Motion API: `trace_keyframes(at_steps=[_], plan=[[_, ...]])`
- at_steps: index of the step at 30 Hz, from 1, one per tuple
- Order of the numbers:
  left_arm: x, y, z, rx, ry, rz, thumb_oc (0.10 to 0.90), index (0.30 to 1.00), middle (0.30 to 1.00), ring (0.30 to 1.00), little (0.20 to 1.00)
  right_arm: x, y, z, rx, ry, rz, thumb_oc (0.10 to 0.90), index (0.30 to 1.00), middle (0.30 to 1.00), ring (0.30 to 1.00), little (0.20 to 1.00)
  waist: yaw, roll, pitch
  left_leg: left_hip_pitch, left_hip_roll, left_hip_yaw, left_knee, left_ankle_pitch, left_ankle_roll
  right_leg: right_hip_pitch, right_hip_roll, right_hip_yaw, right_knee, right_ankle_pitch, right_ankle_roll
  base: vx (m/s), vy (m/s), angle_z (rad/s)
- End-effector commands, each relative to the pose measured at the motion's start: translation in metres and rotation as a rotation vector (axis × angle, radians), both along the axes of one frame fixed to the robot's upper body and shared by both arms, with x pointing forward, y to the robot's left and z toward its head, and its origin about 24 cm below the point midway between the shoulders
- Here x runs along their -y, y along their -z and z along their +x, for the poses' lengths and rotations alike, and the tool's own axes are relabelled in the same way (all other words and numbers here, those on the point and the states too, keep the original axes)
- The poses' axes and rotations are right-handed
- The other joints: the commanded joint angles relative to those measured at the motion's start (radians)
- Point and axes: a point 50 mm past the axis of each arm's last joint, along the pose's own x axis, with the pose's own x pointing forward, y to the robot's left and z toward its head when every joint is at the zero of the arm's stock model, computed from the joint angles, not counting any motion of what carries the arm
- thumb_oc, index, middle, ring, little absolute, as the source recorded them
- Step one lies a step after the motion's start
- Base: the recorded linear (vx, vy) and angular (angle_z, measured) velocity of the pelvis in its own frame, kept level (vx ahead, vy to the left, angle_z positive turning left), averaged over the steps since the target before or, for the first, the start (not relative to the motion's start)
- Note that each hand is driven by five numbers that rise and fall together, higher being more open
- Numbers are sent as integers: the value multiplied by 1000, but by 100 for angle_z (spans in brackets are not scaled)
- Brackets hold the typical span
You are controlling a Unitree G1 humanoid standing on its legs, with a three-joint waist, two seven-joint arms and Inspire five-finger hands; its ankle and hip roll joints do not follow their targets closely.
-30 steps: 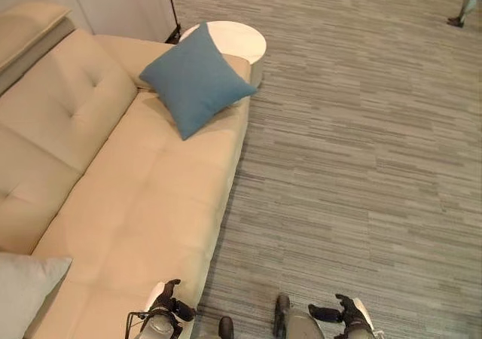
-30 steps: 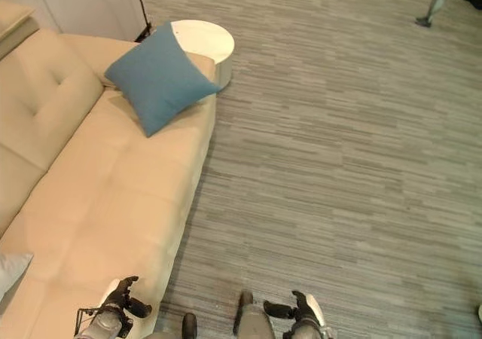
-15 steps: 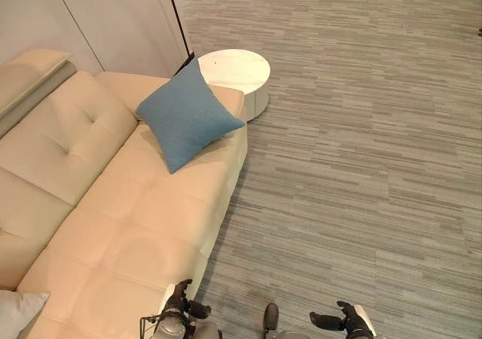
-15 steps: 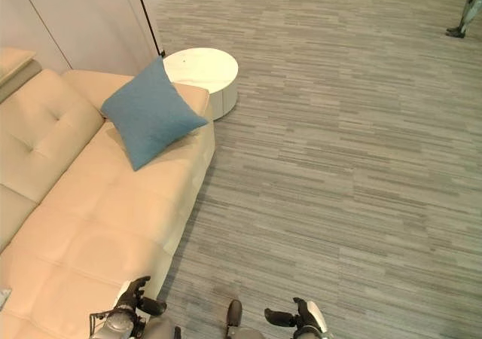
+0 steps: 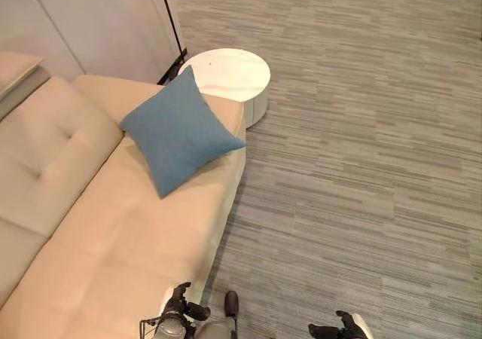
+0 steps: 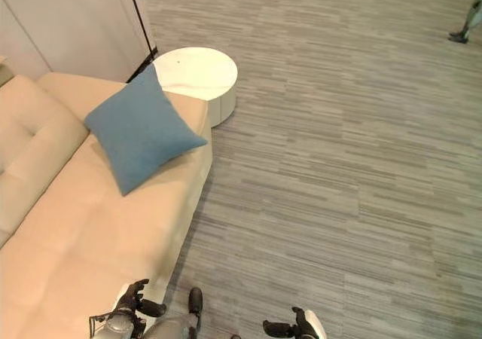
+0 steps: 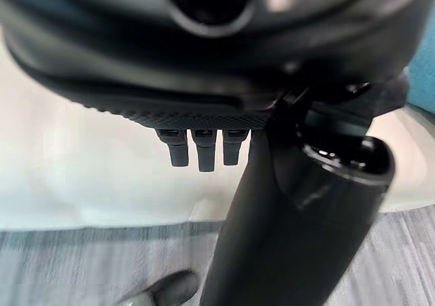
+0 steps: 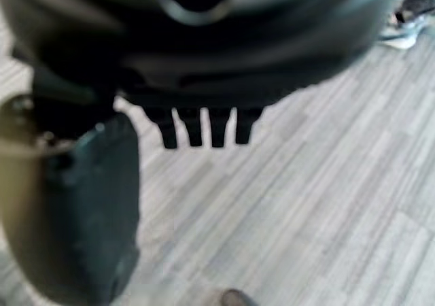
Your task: Pick up all the scattered cushions and arrange them neatly on the sofa.
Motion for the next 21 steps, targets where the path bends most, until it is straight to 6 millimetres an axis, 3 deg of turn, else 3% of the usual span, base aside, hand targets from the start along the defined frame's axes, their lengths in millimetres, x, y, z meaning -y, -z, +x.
trace_keyframes(at_steps=[1, 2, 3, 5, 6, 7, 8, 12, 14, 16, 18, 19, 20, 21], plan=[[-14, -1, -6, 4, -48, 35, 800, 900, 900, 900, 900, 0, -13, 31, 114, -67, -20, 800, 900, 900, 900, 900, 17, -5, 13, -22, 8, -28, 127, -180, -24, -58, -58, -4, 17, 229, 18, 305, 3, 28], [-16, -2, -3, 21, -53, 36, 800, 900, 900, 900, 900, -1, -15, 38, 137, -81, -22, 800, 900, 900, 900, 900, 8, 8, 18, 16, 13, -44, 102, -185, -27, -89, -76, -29, -59, 195, -4, 244, -28, 18], [-16, -2, -3, 21, -54, 36, 800, 900, 900, 900, 900, -1, -15, 38, 137, -81, -22, 800, 900, 900, 900, 900, 6, 8, 21, 20, 13, -46, 101, -185, -28, -85, -76, -31, -59, 193, -5, 253, -75, 18], [-16, -3, -2, 23, -51, 38, 800, 900, 900, 900, 900, -1, -18, 42, 151, -95, -22, 800, 900, 900, 900, 900, -7, 10, 24, 51, 16, -63, 83, -195, -39, -103, -66, -18, -181, 166, -16, 231, -122, 35], [-16, -3, -2, 23, -51, 36, 800, 900, 900, 900, 900, -1, -18, 44, 155, -95, -23, 800, 900, 900, 900, 900, -16, 6, 26, 65, 14, -75, 75, -201, -45, -118, -58, 10, -266, 179, -14, 380, -234, 45], [-14, -3, 0, 26, -36, 38, 800, 900, 900, 900, 900, 1, -20, 46, 160, -94, -23, 800, 900, 900, 900, 900, -37, -1, 25, 91, 3, -109, 58, -211, -56, -158, -36, 100, -394, 220, 2, 408, -250, 36], [-12, -3, 1, 24, -25, 36, 800, 900, 900, 900, 900, 2, -20, 47, 159, -98, -26, 800, 900, 900, 900, 900, -46, 0, 32, 110, 1, -129, 54, -219, -62, -168, -22, 143, -430, 243, 9, 394, -239, 31], [-11, 0, -3, -1, -24, 32, 800, 900, 900, 900, 900, 2, -20, 47, 141, -123, -30, 800, 900, 900, 900, 900, -54, -16, 26, 132, -2, -144, 66, -246, -74, -155, -35, 150, -466, 270, 8, 236, -194, 77], [-7, 3, -9, -27, -12, 25, 800, 900, 900, 900, 900, 2, -19, 47, 139, -110, -20, 800, 900, 900, 900, 900, -45, -17, 7, 137, 32, -154, 102, -274, -107, -124, -32, 128, -454, 249, -12, 290, -314, 20], [-4, 3, -7, -23, -3, 11, 800, 900, 900, 900, 900, 4, -19, 46, 144, -82, -11, 800, 900, 900, 900, 900, -44, -19, 9, 93, 59, -131, 191, -250, -139, -85, -39, 89, -467, 227, -32, 151, -252, 42], [-3, 2, -4, -16, 4, 5, 800, 900, 900, 900, 900, 7, -19, 46, 148, -69, -10, 800, 900, 900, 900, 900, -43, -21, 21, 42, 71, -125, 276, -223, -148, -66, -40, 78, -466, 219, -49, 35, -178, 84], [-2, -2, 6, 18, 42, 2, 800, 900, 900, 900, 900, 39, -33, 58, 187, 11, -64, 800, 900, 900, 900, 900, -29, -33, 43, -46, 87, -99, 417, -156, -155, -35, -41, 53, -472, 206, -74, 55, -256, 76], [-4, -5, 11, 39, 55, -6, 800, 900, 900, 900, 900, 81, -53, 70, 210, 83, -129, 800, 900, 900, 900, 900, -14, -44, 49, -67, 105, -89, 469, -153, -154, -9, -35, 32, -481, 192, -85, 54, -256, 49], [-4, -5, 12, 39, 55, -6, 800, 900, 900, 900, 900, 81, -53, 70, 211, 83, -129, 800, 900, 900, 900, 900, -16, -45, 47, -70, 103, -90, 467, -150, -154, -11, -37, 31, -482, 194, -85, 86, -196, 0]])
